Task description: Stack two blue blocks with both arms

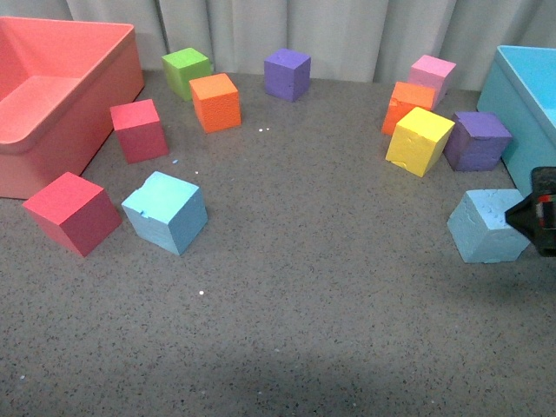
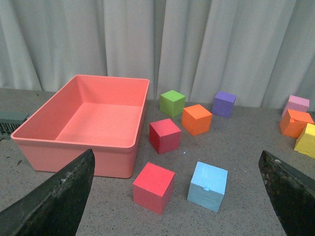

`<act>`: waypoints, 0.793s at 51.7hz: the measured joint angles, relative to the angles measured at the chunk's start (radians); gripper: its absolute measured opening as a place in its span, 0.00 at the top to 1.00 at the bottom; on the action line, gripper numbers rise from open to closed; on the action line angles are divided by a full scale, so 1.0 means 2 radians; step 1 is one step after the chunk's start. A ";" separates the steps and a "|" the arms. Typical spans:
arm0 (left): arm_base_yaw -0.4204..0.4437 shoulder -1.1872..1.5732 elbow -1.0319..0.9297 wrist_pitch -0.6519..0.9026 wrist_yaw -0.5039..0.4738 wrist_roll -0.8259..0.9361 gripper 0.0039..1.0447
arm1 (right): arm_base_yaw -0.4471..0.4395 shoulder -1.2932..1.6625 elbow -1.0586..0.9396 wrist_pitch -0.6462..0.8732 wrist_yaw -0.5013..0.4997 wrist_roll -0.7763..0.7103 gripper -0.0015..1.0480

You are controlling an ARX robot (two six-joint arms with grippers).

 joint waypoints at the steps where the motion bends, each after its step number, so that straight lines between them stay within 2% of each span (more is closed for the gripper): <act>1: 0.000 0.000 0.000 0.000 0.000 0.000 0.06 | 0.002 0.011 0.006 -0.001 0.002 0.001 0.09; 14: 0.000 0.000 0.000 0.000 0.000 0.000 0.06 | 0.020 0.094 0.049 -0.005 0.023 0.003 0.09; 41: 0.000 0.000 0.000 0.000 0.000 0.000 0.06 | 0.021 0.204 0.112 0.013 0.039 0.005 0.09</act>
